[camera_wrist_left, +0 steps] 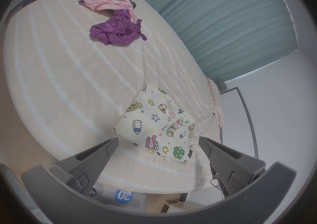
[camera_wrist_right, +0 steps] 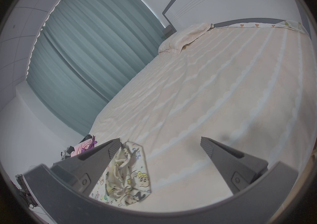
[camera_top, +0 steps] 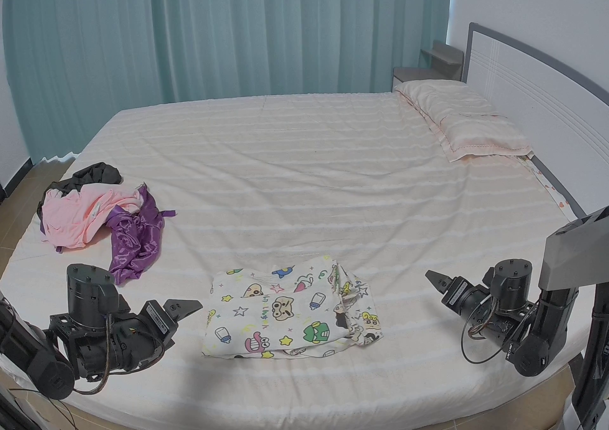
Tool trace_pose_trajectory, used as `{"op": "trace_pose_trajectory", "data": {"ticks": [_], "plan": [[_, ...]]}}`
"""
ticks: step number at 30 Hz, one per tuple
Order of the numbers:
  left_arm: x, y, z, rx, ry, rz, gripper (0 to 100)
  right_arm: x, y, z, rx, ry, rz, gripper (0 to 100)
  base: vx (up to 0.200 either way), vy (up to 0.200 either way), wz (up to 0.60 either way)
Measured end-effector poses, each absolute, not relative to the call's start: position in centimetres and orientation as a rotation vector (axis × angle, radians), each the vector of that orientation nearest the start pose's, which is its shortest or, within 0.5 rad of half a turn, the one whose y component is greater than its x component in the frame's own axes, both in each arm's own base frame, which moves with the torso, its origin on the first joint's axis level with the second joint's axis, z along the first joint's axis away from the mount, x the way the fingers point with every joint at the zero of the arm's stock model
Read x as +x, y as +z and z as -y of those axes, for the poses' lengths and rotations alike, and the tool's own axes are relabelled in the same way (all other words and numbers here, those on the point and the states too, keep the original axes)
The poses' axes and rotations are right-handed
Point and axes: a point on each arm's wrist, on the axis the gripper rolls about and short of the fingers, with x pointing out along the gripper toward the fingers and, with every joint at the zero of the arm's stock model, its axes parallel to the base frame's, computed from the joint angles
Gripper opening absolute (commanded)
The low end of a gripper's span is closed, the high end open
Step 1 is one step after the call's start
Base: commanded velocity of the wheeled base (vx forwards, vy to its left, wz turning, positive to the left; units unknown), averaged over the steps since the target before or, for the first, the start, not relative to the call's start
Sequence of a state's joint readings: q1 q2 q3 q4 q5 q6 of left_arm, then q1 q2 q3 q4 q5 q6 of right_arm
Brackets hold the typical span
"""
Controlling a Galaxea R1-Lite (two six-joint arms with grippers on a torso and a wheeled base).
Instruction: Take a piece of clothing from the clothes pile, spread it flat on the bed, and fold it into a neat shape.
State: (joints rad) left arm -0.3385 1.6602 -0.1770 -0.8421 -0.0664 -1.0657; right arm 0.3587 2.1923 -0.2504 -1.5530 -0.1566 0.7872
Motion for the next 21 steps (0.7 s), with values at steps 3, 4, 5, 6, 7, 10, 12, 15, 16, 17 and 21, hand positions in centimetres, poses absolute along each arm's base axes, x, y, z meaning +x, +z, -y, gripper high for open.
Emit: {"op": "trace_pose_trajectory", "data": {"ticks": [3,4,5,6,7,10,12,15,16,17,21], "plan": [[18.7,6.9,6.6,-0.932,-0.014,-0.788,100,25.7,1.9,-9.9,0.658,0.076,-0.431,100,0.000,0.000,0.00],[18.7,6.9,6.5,-0.936,-0.018,-0.793,100,25.5,2.0,-10.3,0.644,0.097,-0.437,100,0.000,0.000,0.00],[18.7,6.9,6.5,-0.940,-0.022,-0.798,100,25.3,2.1,-10.7,0.628,0.117,-0.444,100,0.000,0.000,0.00],[18.7,6.8,6.4,-0.943,-0.027,-0.804,100,25.1,2.1,-11.2,0.599,0.142,-0.453,100,0.000,0.000,0.00],[18.8,6.8,6.3,-0.949,-0.032,-0.811,100,24.9,2.1,-11.6,0.564,0.169,-0.463,100,0.000,0.000,0.00],[18.8,6.6,6.0,-0.972,-0.061,-0.846,100,24.2,1.9,-12.9,0.465,0.258,-0.496,100,0.000,0.000,0.00],[18.9,6.4,5.8,-0.987,-0.078,-0.854,100,23.7,1.8,-13.5,0.405,0.314,-0.516,100,0.000,0.000,0.00],[19.0,6.3,5.7,-1.002,-0.113,-0.843,100,23.3,1.6,-13.8,0.332,0.370,-0.537,100,0.000,0.000,0.00],[19.1,6.3,5.7,-1.007,-0.129,-0.838,100,23.2,1.5,-13.8,0.305,0.393,-0.549,100,0.000,0.000,0.00],[19.1,6.1,5.7,-1.011,-0.139,-0.841,100,23.0,1.4,-14.0,0.283,0.427,-0.561,100,0.000,0.000,0.00],[19.1,5.5,5.6,-1.013,-0.136,-0.861,100,22.5,0.9,-14.5,0.233,0.485,-0.612,100,0.000,0.000,0.00]]}}
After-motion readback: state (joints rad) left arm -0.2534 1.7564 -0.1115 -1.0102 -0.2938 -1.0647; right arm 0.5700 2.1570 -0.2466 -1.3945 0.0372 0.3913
